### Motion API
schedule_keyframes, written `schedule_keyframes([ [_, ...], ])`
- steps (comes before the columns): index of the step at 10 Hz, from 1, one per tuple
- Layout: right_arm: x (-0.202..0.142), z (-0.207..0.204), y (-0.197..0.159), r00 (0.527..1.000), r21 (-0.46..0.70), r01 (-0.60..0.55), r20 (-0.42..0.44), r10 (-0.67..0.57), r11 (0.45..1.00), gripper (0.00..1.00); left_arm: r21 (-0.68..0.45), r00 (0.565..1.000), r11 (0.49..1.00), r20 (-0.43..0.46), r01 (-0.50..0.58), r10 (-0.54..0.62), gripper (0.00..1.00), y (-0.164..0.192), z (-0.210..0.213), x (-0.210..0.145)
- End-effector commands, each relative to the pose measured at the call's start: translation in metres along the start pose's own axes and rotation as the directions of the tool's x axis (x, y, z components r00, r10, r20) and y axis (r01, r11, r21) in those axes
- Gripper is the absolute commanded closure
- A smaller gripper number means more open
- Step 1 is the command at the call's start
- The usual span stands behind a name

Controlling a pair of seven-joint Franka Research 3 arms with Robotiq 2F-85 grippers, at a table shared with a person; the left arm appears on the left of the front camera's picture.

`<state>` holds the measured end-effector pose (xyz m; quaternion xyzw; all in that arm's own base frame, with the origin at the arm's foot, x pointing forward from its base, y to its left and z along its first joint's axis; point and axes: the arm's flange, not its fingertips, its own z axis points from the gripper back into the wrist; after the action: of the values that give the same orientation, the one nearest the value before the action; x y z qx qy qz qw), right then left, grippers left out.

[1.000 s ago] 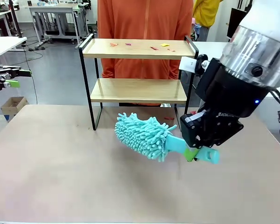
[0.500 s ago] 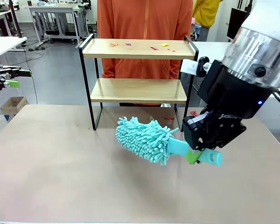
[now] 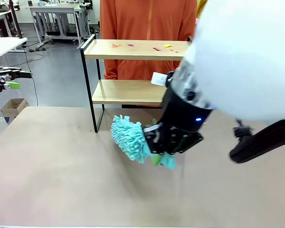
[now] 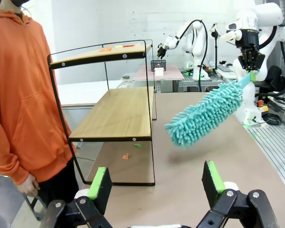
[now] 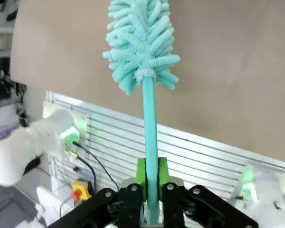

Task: Clean the shelf.
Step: Clean the specific section of the Shelf indicated by the human with the Duster.

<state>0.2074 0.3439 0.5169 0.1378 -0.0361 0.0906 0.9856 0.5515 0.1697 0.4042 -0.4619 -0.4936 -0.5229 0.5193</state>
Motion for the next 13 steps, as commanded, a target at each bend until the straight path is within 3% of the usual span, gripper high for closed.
schedule_keyframes([
  [1,0.02,-0.02,0.034,0.999,0.014,0.03,0.033,-0.03,0.999,0.87,-0.001,1.0,1.0,-0.006,0.002,-0.002,0.0,-0.002,-0.003,0.003],
  [4,0.045,-0.06,0.069,0.985,-0.03,0.121,0.129,-0.116,0.992,0.87,-0.001,1.0,1.0,-0.006,0.002,-0.002,0.0,-0.002,-0.003,0.003],
  [7,0.064,-0.086,0.08,0.963,-0.091,0.178,0.221,-0.155,0.98,0.87,-0.001,1.0,1.0,-0.006,0.002,-0.002,0.0,-0.002,-0.003,0.003],
  [8,0.064,-0.088,0.078,0.965,-0.122,0.169,0.224,-0.139,0.978,0.87,-0.001,1.0,1.0,-0.006,0.002,-0.002,0.0,-0.002,-0.003,0.003],
  [9,0.05,-0.08,0.061,0.979,-0.049,0.129,0.165,-0.119,0.99,0.87,-0.001,1.0,1.0,-0.006,0.002,-0.002,0.0,-0.002,-0.003,0.003],
  [13,0.053,-0.082,0.062,0.978,-0.069,0.132,0.172,-0.119,0.989,0.87,-0.001,1.0,1.0,-0.006,0.002,-0.002,0.0,-0.002,-0.003,0.003],
])
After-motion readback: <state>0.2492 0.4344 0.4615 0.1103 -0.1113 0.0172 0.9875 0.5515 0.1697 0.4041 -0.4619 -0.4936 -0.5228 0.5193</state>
